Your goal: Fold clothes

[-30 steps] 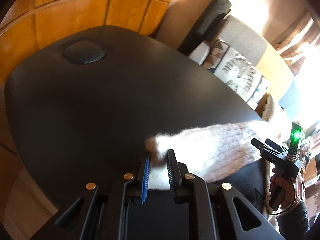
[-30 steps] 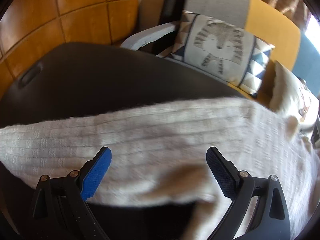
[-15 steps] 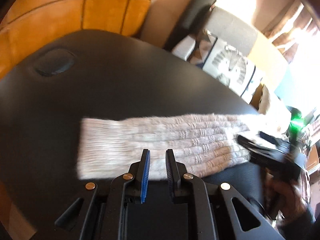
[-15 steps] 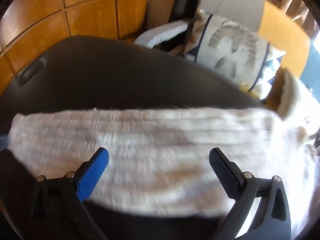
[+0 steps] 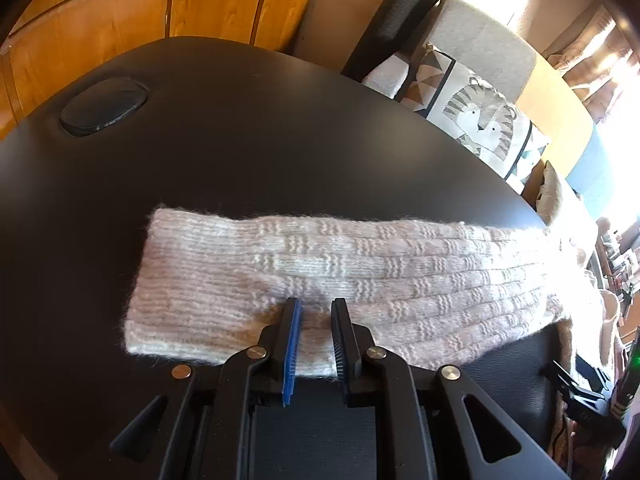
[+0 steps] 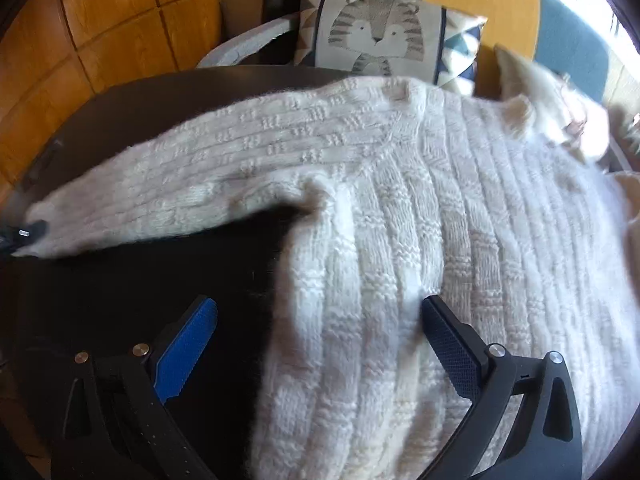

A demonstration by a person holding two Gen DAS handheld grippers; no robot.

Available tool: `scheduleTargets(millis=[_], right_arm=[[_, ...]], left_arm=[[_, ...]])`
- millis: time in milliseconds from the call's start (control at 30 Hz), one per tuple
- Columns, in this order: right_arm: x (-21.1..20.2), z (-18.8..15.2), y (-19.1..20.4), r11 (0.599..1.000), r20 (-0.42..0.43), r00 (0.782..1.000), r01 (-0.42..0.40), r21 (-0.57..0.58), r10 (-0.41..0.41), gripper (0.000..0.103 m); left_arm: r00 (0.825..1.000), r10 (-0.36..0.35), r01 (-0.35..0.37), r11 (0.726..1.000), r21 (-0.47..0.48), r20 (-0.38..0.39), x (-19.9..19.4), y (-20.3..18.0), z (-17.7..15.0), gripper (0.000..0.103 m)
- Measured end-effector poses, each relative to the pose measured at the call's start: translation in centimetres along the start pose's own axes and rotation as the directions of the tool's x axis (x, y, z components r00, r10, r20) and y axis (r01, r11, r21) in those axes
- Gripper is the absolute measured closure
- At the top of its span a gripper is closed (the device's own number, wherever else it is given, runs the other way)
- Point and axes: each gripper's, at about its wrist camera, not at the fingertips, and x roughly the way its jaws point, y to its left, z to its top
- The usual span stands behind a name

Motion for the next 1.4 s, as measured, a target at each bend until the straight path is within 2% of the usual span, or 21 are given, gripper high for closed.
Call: scheduleTargets(millis=[100, 400, 533, 600, 733, 867, 1033, 1200, 1333, 1400], right_arm=[[0.3, 0.9, 2.2, 1.000, 0.012, 1.000, 0.001, -0.030, -0.001, 0.000], [1.6, 2.4, 8.8, 0.994, 0.015, 0.997, -0.077, -0.074, 0.078, 0.000], [1.7, 2.7, 9.8, 0.991, 0.014, 0.993, -0.113, -0.073, 0.114, 0.000], [0.9, 2.6, 9.1, 0.986, 0.025, 0.987, -0.157, -0.052, 0.159, 0.000], [-2.6, 1.7, 6.9, 0.981, 0.088, 0.977, -0.195, -0.014, 0.196, 0.001], [-7.1, -0.8, 4.1, 0.988, 0.155, 0.976, -0.151, -0.015, 0.152, 0.001], [-10.6, -5.7, 1.4, 0.997, 0.150, 0.986, -0.077, 0.031, 0.072, 0.001], [-14.6, -11.5, -0.9, 0.997, 0.155, 0.988, -0.020, 0.073, 0.008, 0.001], [-18.3, -14.9, -2.9, 0.996, 0.177, 0.983, 0.035, 0.086, -0.050, 0.001], [-20.3, -16.6, -4.2, 0.992, 0.195, 0.975, 0.093, 0.089, -0.109, 0.001]], left_arm=[[1.000, 0.025, -0.025, 1.000, 0.002, 0.003, 0.2, 0.5, 0.7, 0.088], [0.987, 0.163, -0.162, 0.986, -0.038, 0.015, 0.1, 4.6, 3.4, 0.088], [0.984, 0.179, -0.179, 0.983, -0.042, 0.002, -0.5, 5.5, 3.7, 0.088], [0.985, 0.174, -0.174, 0.984, -0.039, -0.001, -0.9, 5.2, 3.6, 0.088], [0.990, 0.138, -0.138, 0.990, 0.003, 0.019, -2.0, 3.1, 3.1, 0.088], [0.997, 0.067, -0.069, 0.996, 0.060, 0.029, -2.9, 0.0, 2.6, 0.087], [0.998, -0.055, 0.055, 0.987, 0.153, -0.004, -4.0, -5.1, 0.6, 0.086], [0.972, -0.189, 0.215, 0.956, 0.202, -0.138, -4.8, -9.4, -3.5, 0.084], [0.956, -0.220, 0.263, 0.935, 0.238, -0.193, -5.7, -11.6, -7.1, 0.084], [0.941, -0.248, 0.302, 0.923, 0.239, -0.232, -6.1, -12.1, -9.0, 0.084]])
